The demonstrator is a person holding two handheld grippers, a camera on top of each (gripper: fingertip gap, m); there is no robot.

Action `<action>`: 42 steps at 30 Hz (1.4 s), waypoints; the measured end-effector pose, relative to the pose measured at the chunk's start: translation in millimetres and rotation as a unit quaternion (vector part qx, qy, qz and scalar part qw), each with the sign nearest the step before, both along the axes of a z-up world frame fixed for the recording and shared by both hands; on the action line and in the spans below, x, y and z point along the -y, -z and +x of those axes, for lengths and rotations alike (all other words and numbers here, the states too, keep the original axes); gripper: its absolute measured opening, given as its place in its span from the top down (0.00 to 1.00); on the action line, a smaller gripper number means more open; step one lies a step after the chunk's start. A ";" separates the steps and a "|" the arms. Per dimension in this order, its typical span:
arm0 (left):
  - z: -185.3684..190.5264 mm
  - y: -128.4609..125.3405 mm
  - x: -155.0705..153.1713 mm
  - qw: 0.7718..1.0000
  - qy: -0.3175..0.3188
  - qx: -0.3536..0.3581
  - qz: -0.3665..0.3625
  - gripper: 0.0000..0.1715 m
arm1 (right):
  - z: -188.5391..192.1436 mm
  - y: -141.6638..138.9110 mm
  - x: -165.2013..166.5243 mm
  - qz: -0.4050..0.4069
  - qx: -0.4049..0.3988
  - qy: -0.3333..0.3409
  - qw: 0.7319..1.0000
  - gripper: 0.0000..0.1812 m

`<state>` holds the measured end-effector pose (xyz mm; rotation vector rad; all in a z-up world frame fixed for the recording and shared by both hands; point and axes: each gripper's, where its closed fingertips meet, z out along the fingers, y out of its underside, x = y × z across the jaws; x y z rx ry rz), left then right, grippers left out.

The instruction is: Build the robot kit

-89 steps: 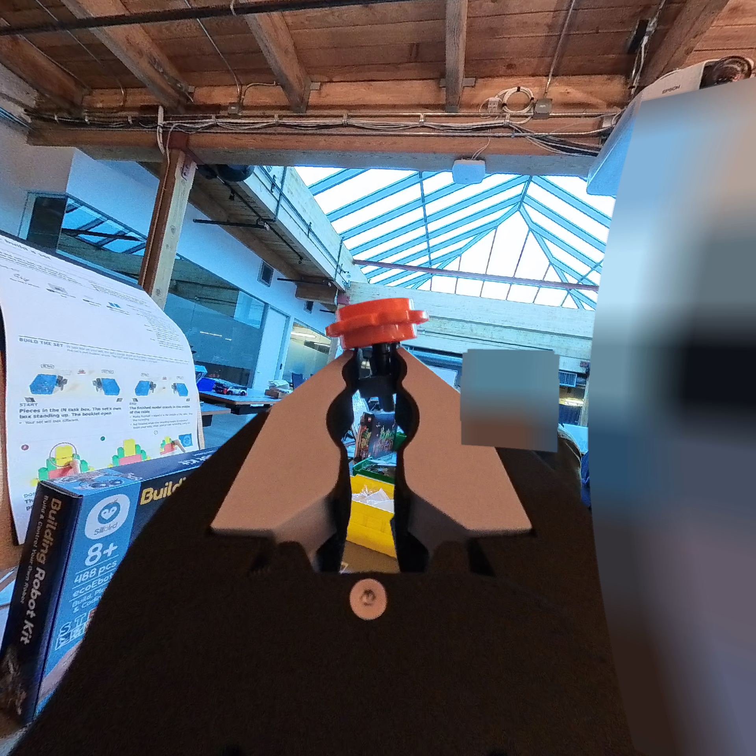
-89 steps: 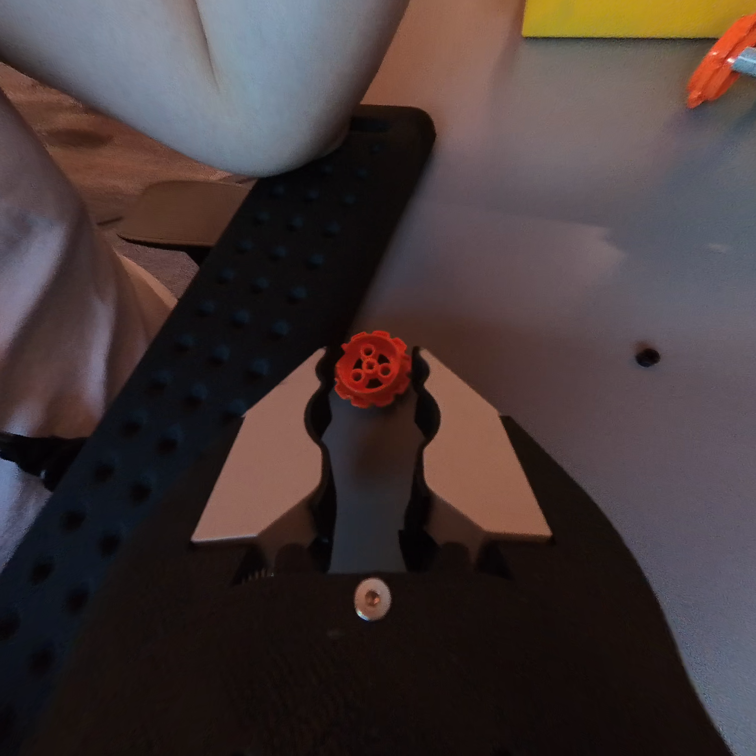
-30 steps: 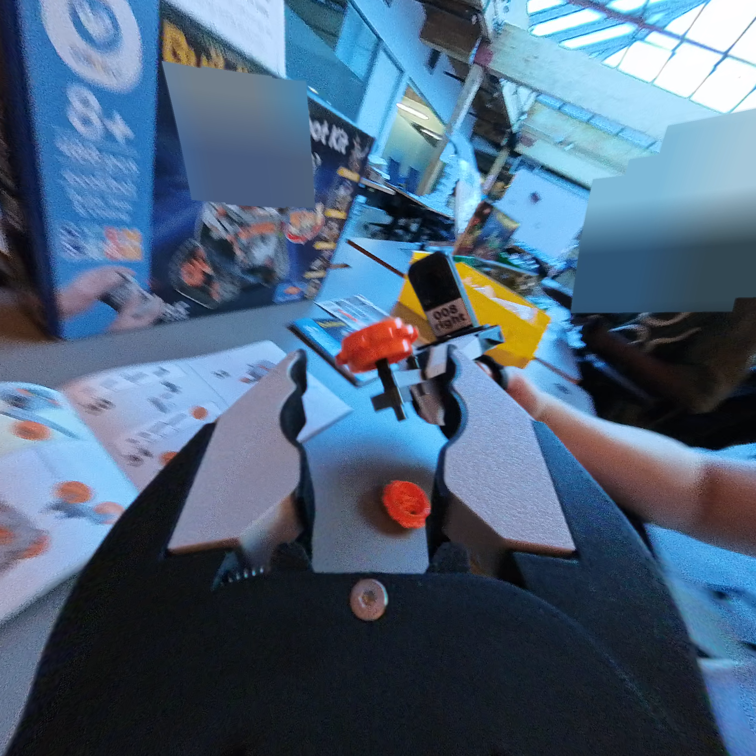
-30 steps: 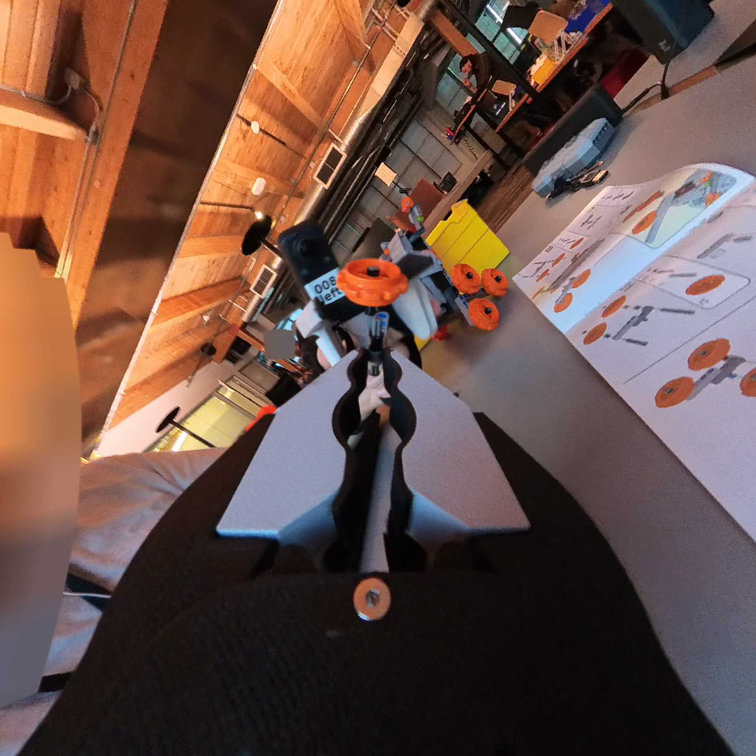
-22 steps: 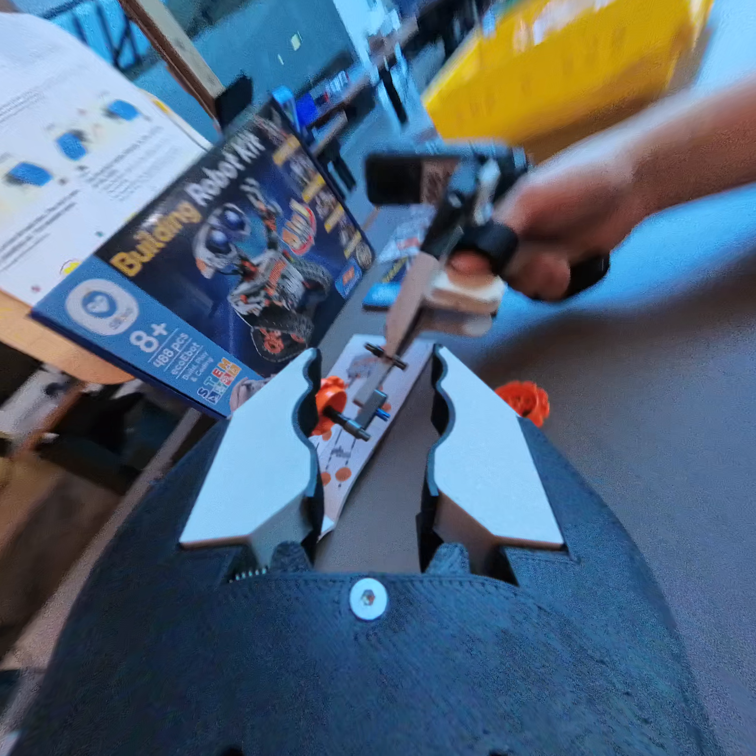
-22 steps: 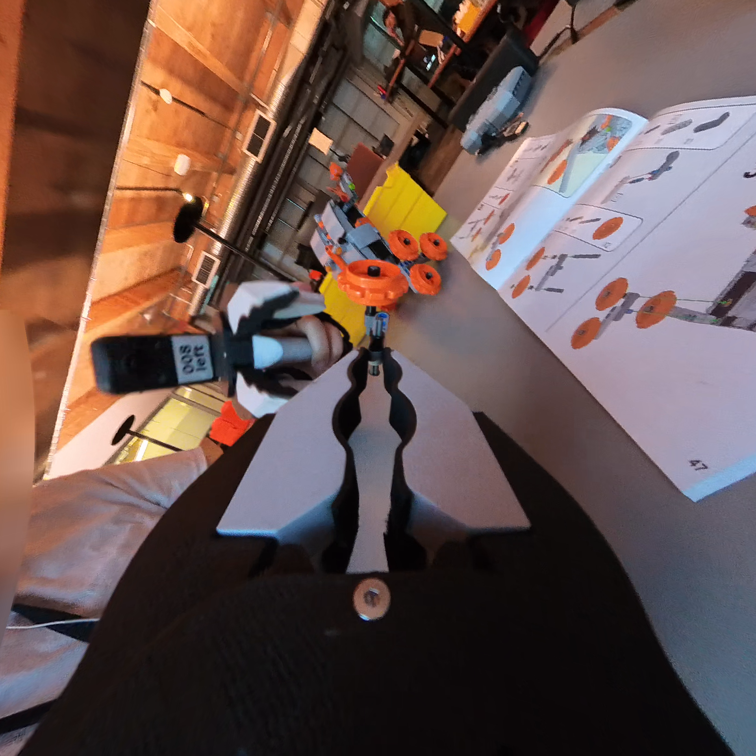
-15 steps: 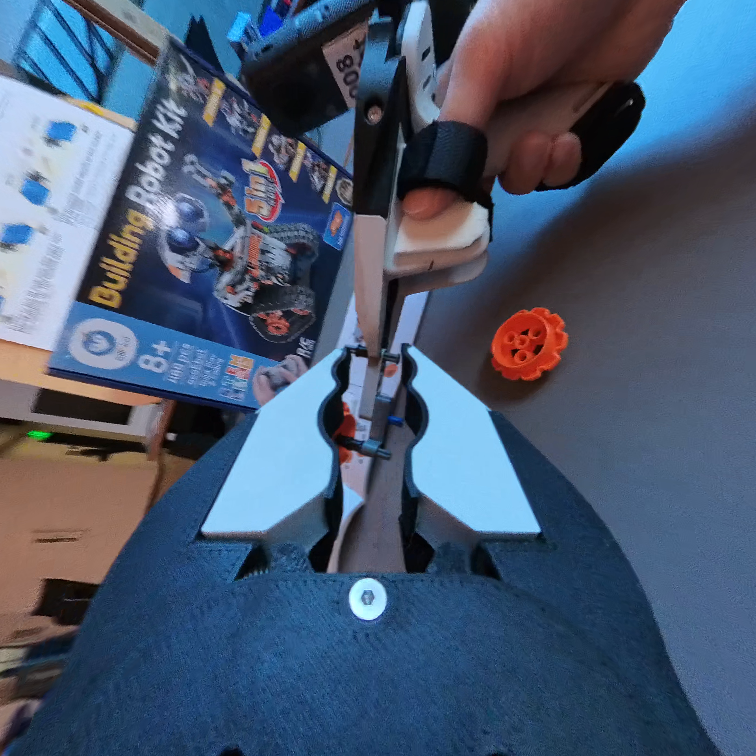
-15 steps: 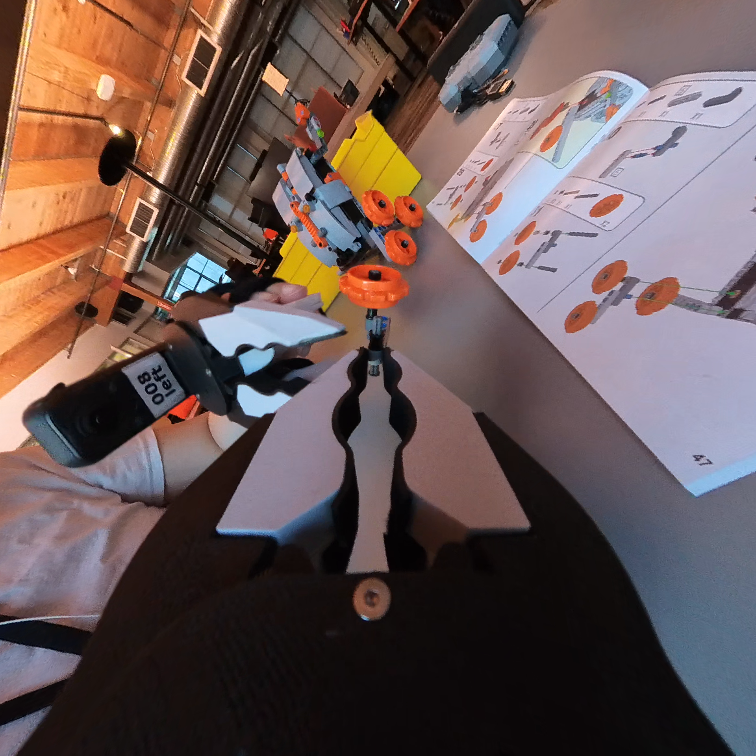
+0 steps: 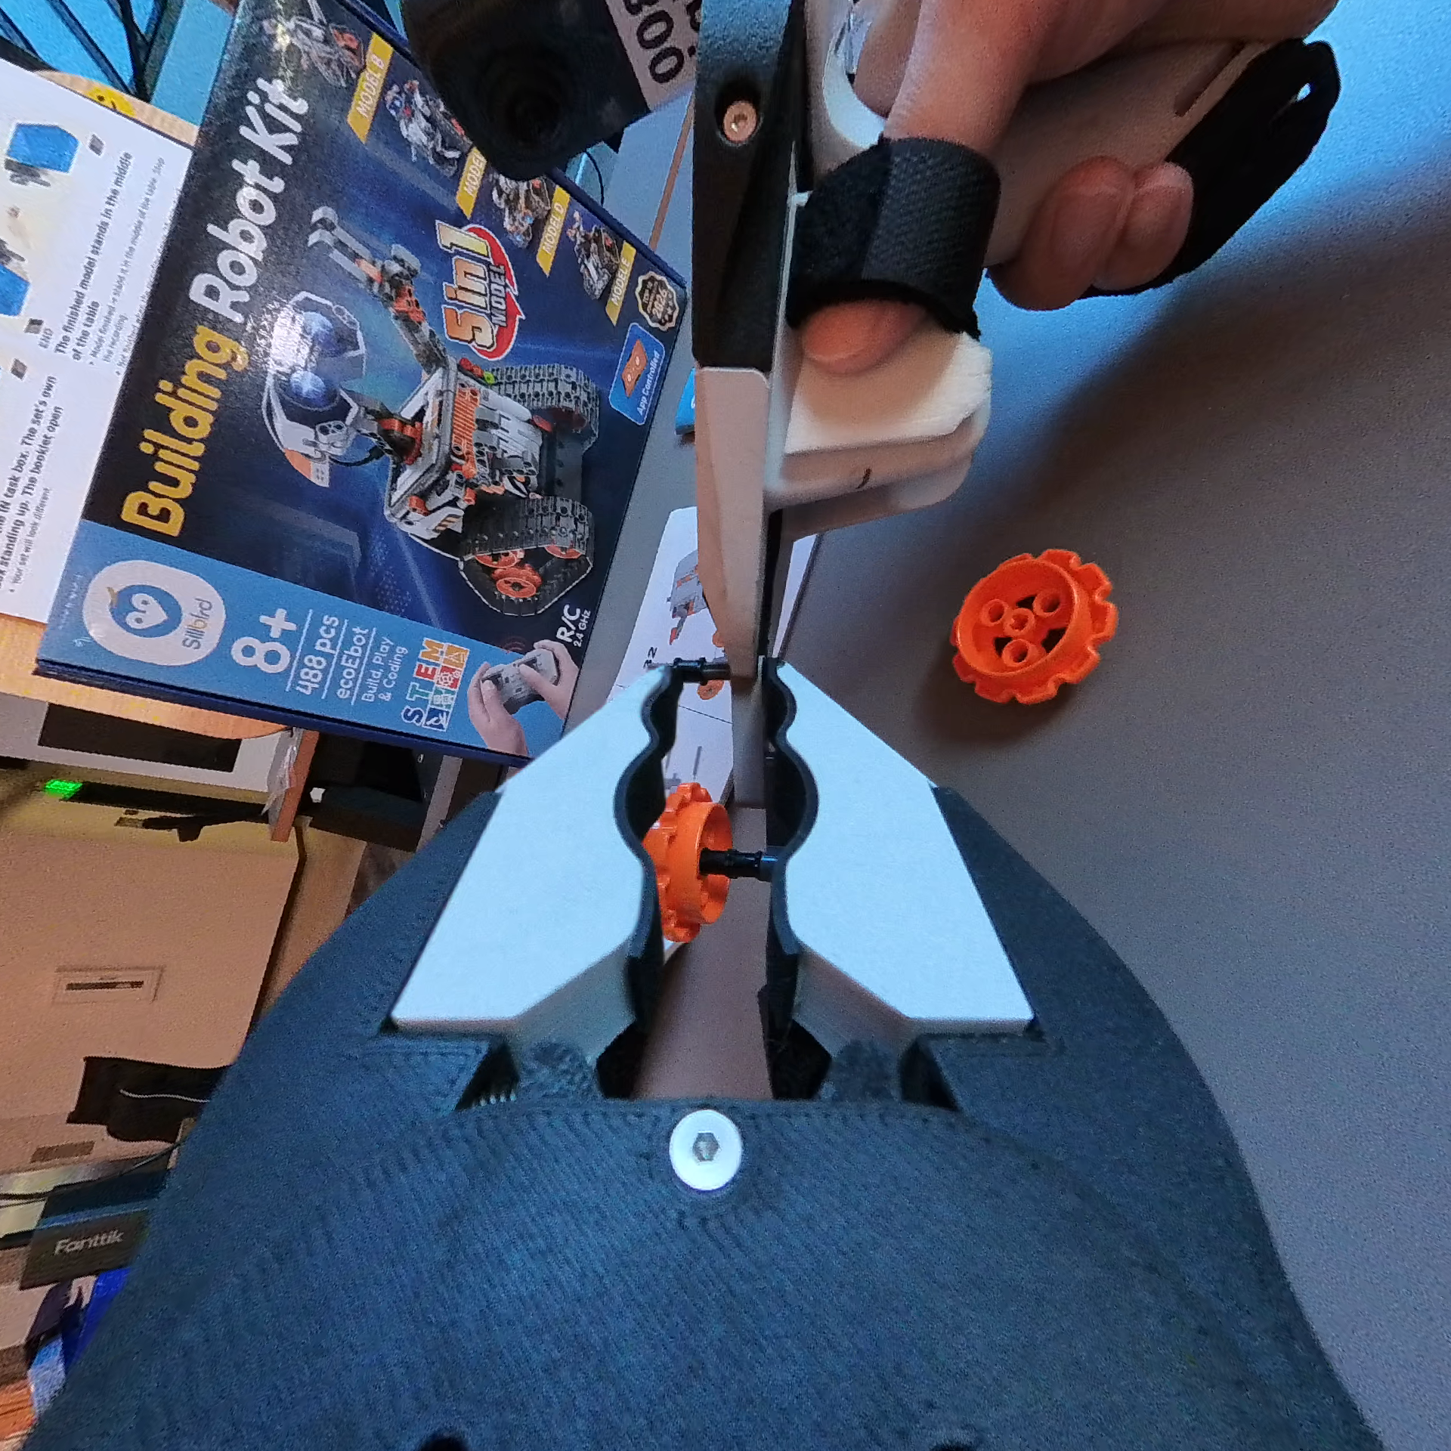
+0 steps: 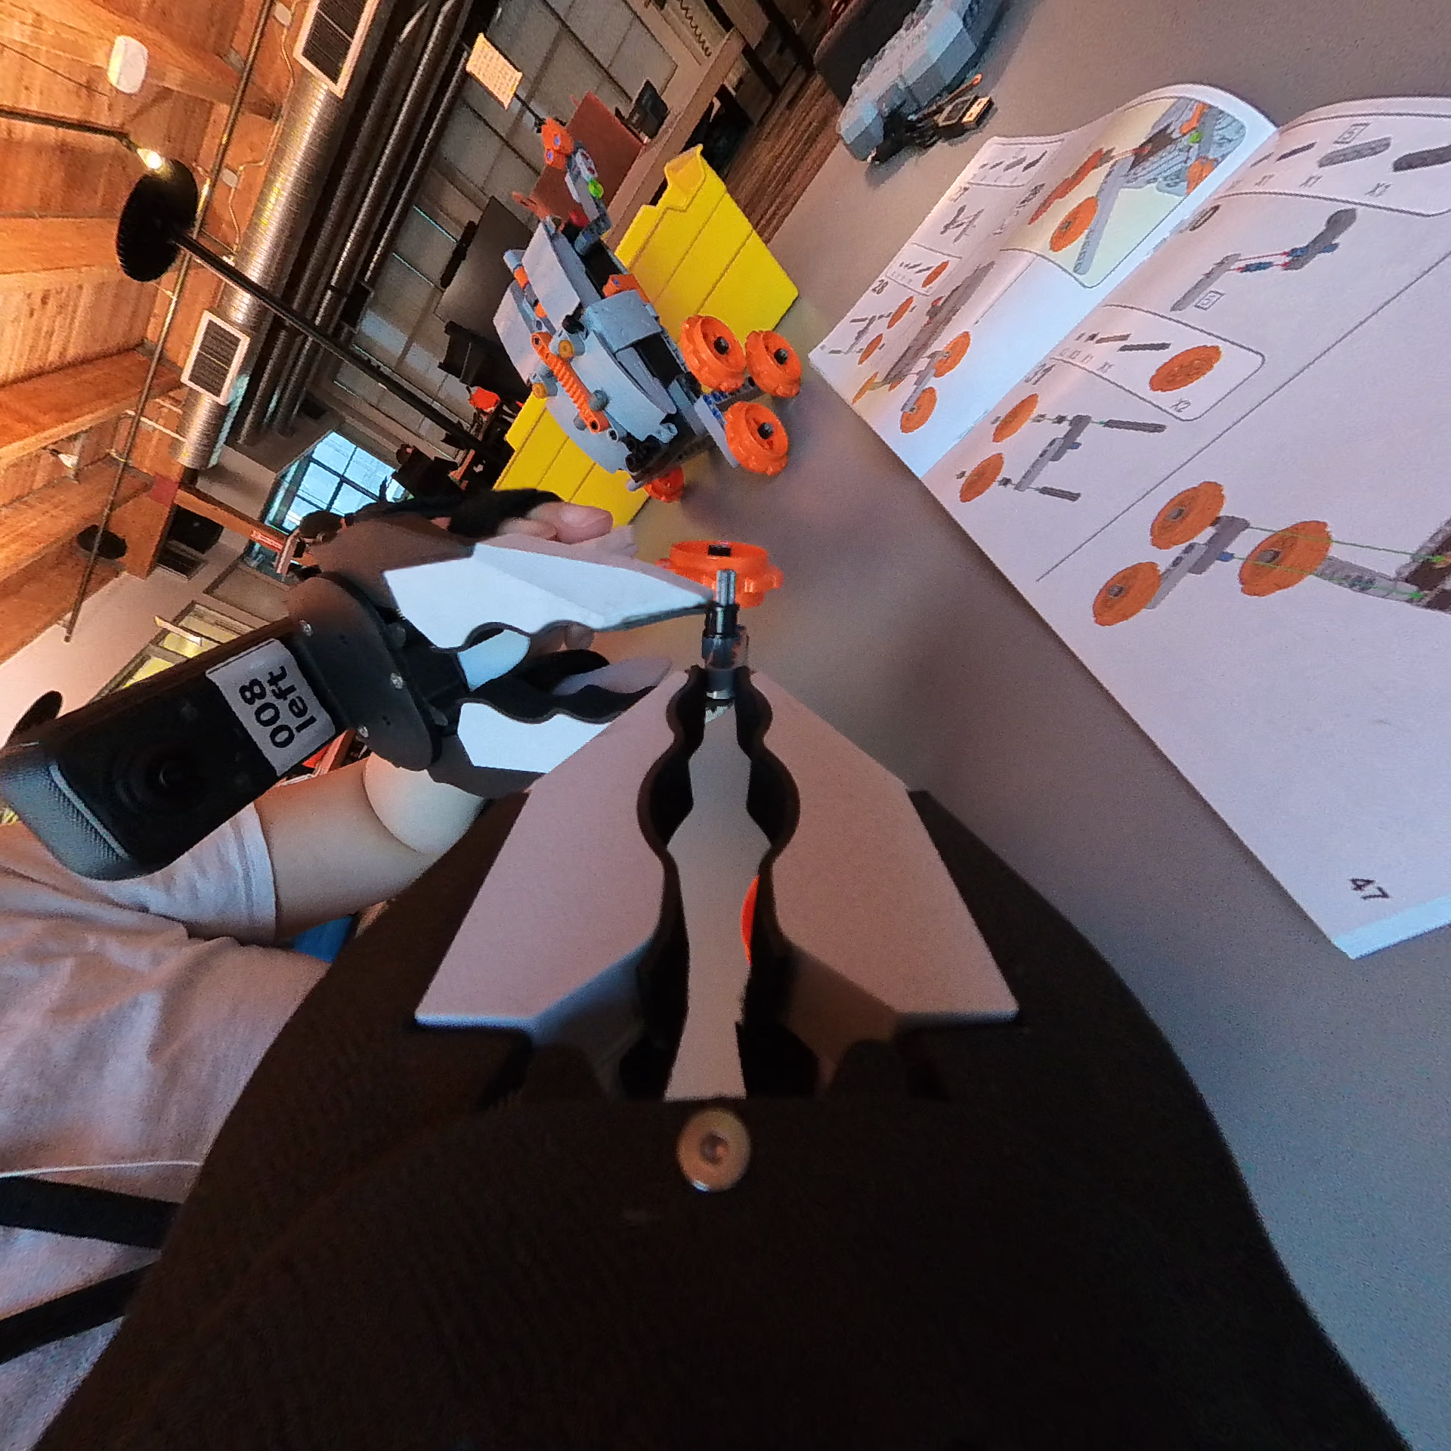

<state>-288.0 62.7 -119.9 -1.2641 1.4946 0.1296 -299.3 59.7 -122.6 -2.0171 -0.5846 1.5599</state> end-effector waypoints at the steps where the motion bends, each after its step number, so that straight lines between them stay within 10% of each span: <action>1: -0.1 0.9 -0.1 1.000 -0.001 -0.001 -0.003 0.88 | -0.1 1.0 -0.1 0.001 0.004 0.000 1.000 0.97; 42: 1.0 6.0 2.5 0.999 0.023 0.000 -0.025 0.89 | 1.0 6.6 2.2 0.091 0.080 -0.012 0.993 0.96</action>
